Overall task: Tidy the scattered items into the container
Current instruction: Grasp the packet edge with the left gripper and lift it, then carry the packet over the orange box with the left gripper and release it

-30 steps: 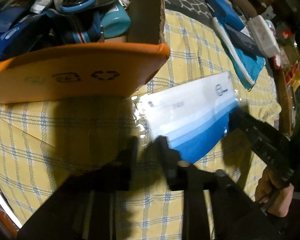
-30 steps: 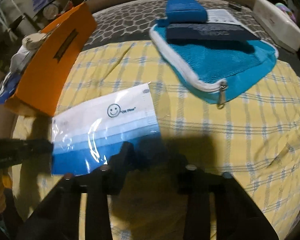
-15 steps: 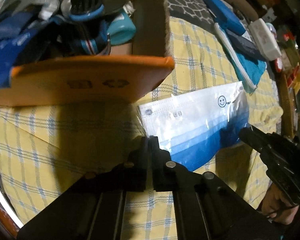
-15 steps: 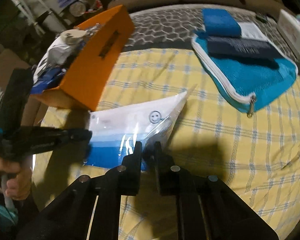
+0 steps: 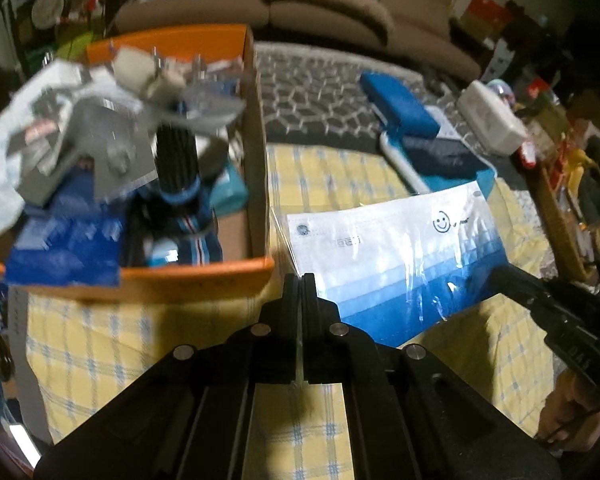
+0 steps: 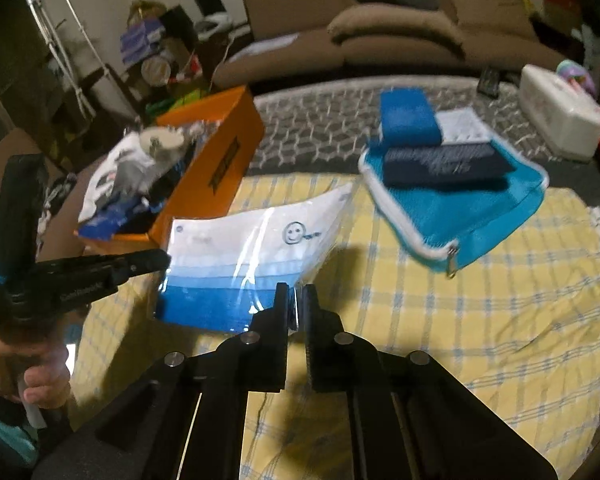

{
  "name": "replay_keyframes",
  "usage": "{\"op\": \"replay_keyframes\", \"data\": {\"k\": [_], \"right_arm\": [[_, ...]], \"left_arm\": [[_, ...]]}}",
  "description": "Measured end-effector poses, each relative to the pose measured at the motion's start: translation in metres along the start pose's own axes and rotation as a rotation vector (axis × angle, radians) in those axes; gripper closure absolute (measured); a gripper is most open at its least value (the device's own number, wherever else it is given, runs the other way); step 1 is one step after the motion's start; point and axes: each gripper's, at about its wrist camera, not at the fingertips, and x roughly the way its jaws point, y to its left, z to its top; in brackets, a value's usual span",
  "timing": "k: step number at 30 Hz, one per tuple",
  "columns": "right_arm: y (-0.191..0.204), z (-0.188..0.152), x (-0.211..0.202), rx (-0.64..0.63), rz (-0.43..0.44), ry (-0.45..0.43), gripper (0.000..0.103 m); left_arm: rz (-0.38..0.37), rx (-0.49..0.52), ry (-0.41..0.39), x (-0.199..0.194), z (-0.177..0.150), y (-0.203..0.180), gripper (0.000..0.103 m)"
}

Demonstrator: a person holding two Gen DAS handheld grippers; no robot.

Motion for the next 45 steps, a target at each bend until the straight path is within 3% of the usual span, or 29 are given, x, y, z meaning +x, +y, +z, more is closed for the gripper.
{"op": "replay_keyframes", "data": {"k": [8,16,23,26,32,39,45], "right_arm": [[0.006,0.005,-0.017,-0.004,0.009,-0.091,0.098],[0.031,0.036,-0.032,-0.045,0.024,-0.172,0.099],[0.074,0.092,-0.024,-0.108,0.07,-0.24,0.099],[0.1,0.122,-0.011,-0.141,0.126,-0.267,0.099],[0.151,0.169,0.033,-0.212,0.201,-0.257,0.099],[0.195,0.201,0.097,-0.308,0.176,-0.193,0.099],[0.204,0.199,0.139,-0.353,0.137,-0.146,0.099]], "left_arm": [[0.021,0.029,-0.143,-0.027,0.011,-0.007,0.102],[0.009,0.062,-0.289,-0.065,0.028,-0.002,0.102],[0.011,-0.037,-0.374,-0.1,0.052,0.053,0.102],[0.059,-0.093,-0.434,-0.119,0.064,0.088,0.102],[0.141,-0.23,-0.477,-0.13,0.075,0.152,0.102],[0.25,-0.32,-0.417,-0.114,0.082,0.194,0.101],[0.324,-0.332,-0.272,-0.084,0.084,0.199,0.101]]}}
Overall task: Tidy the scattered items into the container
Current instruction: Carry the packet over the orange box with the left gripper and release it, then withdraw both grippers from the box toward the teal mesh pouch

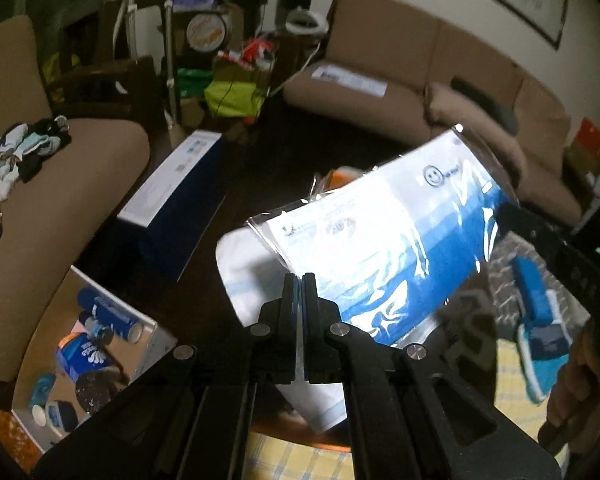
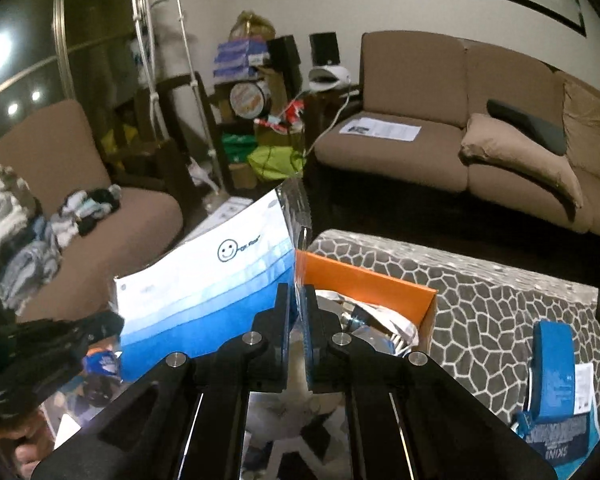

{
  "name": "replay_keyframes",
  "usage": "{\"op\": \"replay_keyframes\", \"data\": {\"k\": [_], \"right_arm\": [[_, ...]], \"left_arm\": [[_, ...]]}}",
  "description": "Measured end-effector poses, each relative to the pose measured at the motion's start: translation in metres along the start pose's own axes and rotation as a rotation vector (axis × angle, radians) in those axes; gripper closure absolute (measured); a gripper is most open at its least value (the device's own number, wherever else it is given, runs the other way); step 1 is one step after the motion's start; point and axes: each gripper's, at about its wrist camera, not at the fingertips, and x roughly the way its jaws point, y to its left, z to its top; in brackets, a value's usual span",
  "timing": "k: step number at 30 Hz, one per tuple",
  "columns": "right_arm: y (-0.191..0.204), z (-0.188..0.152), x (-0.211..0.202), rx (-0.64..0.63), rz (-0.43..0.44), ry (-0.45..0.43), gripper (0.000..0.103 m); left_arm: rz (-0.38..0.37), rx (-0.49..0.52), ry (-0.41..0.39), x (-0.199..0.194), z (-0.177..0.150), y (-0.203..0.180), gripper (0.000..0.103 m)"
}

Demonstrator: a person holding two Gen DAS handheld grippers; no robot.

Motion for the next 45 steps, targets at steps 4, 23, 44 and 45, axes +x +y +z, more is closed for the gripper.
{"op": "replay_keyframes", "data": {"k": [4,23,44,45], "right_arm": [[-0.013,-0.004,0.017,0.038,0.004,0.033,0.099],[-0.075,-0.014,-0.007,0.204,-0.18,0.076,0.054],[-0.111,-0.123,-0.177,0.224,-0.444,0.106,0.054],[-0.112,-0.13,-0.185,0.231,-0.452,0.107,0.054]], "left_arm": [[0.012,0.018,0.016,0.005,-0.005,-0.008,0.101],[-0.132,0.016,0.108,-0.002,-0.017,-0.039,0.035],[-0.268,0.167,0.058,-0.052,-0.057,-0.11,0.028],[-0.272,0.179,0.058,-0.054,-0.059,-0.114,0.028]]}}
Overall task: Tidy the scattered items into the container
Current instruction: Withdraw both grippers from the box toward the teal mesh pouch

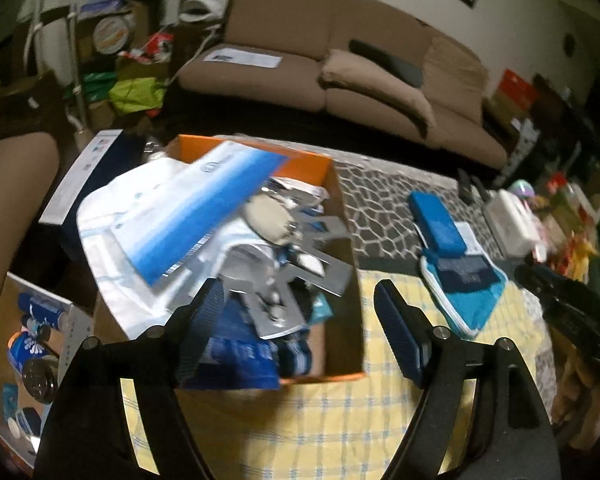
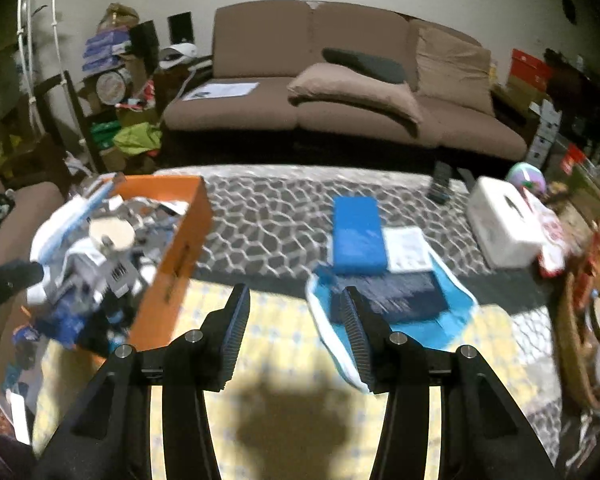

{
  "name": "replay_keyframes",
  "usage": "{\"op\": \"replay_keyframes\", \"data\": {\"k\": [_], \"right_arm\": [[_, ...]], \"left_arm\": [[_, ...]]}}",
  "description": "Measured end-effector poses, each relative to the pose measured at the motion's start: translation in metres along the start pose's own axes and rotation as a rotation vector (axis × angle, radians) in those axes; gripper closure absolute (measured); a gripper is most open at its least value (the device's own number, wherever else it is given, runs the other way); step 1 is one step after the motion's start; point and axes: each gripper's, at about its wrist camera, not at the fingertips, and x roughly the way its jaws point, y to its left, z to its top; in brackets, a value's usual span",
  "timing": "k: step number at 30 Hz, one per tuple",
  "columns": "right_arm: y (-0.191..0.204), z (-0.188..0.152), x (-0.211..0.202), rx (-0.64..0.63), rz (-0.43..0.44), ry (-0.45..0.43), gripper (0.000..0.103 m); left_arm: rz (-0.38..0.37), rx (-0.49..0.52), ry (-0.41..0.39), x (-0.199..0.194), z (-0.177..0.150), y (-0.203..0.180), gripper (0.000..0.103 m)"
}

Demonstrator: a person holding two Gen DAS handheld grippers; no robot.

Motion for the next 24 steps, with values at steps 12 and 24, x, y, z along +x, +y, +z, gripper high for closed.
{"op": "replay_keyframes", "data": {"k": [12,24], "right_arm": [[-0.052,-0.062,-0.005,0.126,-0.045,0.055,0.054],[-0.066,-0.084,0.027,0.181,0.003,0.092,0.054]], "left_arm": [[-0.01,0.04,0.008,0.0,-0.01,-0.022,0.028],[0.027,0.086,0.014,0.011,-0.015,-0.032,0.028]]}}
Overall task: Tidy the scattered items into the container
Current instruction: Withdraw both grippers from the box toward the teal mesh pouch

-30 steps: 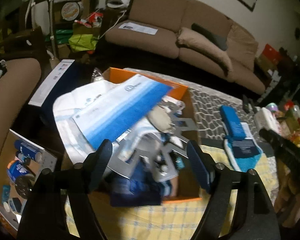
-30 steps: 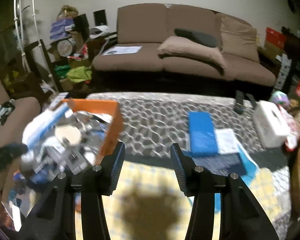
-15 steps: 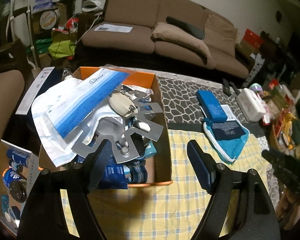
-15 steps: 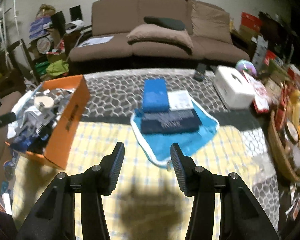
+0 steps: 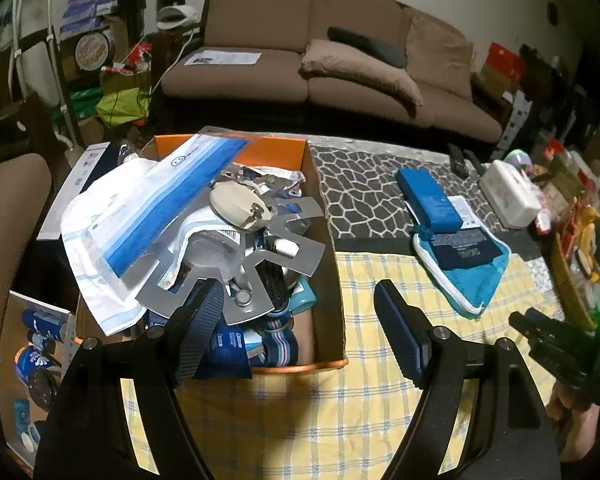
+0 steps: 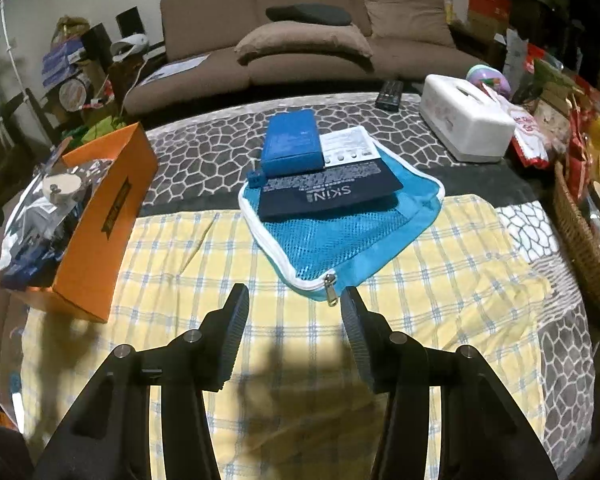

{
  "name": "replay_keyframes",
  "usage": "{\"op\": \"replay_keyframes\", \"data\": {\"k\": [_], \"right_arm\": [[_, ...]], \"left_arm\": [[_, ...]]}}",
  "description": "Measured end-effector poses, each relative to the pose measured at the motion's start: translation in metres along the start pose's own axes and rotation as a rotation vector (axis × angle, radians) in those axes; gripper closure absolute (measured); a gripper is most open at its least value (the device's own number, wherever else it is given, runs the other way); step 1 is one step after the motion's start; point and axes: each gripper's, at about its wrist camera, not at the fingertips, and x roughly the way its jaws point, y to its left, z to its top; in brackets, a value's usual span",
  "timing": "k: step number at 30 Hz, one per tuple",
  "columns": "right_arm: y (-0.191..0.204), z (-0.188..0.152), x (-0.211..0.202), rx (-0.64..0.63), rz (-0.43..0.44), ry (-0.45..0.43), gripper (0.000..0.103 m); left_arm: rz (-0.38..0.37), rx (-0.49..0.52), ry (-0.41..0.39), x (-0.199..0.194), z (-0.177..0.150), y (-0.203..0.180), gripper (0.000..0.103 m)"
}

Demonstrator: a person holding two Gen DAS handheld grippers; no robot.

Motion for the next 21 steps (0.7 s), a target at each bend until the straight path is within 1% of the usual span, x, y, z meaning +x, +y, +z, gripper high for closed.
{"op": "replay_keyframes", "data": {"k": [4,9,13,18,21], "right_arm": [[-0.007,-0.001,0.002,0.015,0.0,-0.002,0.054],[-0.015,-0.004,0.005,0.023,-0.003,-0.001,0.054],[-0.026,-0.006,0.007,0.046,-0.009,-0.007,0.054],[-0.03,-0.004,0.009,0.058,-0.008,-0.007,0.054],[-0.027,-0.003,0.014,0.048,-0.002,0.0,0.052]], "left_arm": [[0.006,0.005,0.003,0.003,-0.001,0.0,0.028],[0.04,0.019,0.007,0.007,-0.003,-0.002,0.028],[0.049,0.03,0.005,0.008,-0.004,-0.002,0.028],[0.044,0.034,0.006,0.009,-0.005,-0.003,0.028],[0.028,0.016,0.006,0.008,-0.004,0.0,0.028]]}}
